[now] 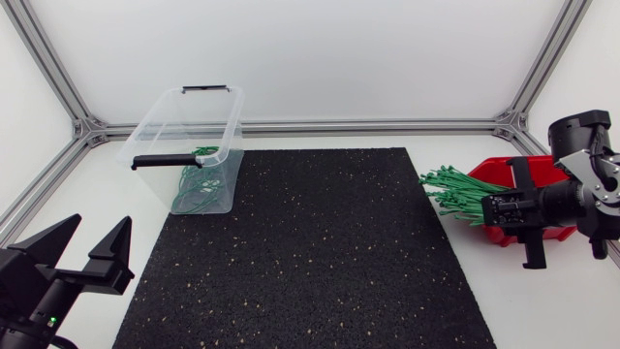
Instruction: Take a green cable tie from the red box, thread the tail through the head to close it, then place it in the transparent bin on the left.
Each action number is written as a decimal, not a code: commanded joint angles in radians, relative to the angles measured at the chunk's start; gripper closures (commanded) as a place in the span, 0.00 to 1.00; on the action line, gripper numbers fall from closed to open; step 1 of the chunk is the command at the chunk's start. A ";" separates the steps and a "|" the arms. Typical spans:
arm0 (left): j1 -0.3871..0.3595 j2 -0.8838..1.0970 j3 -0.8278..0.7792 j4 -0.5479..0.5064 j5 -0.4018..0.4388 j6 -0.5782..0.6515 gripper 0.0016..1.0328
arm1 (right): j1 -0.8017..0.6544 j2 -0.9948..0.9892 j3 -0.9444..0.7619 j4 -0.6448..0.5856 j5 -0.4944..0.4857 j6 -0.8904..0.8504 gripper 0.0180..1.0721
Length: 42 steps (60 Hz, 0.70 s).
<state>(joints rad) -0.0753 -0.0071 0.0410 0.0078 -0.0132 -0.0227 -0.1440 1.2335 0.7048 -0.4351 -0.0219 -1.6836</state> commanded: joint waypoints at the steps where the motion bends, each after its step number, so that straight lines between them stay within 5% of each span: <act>1: -0.009 -0.005 -0.041 -0.008 -0.004 0.001 0.04 | 0.018 -0.046 -0.007 -0.037 -0.003 0.002 0.95; 42: -0.029 -0.008 -0.043 0.000 -0.004 -0.011 0.04 | 0.236 -0.210 0.240 -0.363 -0.021 0.334 0.95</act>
<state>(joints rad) -0.0978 -0.0071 0.0406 0.0078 -0.0132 -0.0257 0.0601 1.0393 0.8944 -0.7635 -0.0402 -1.4178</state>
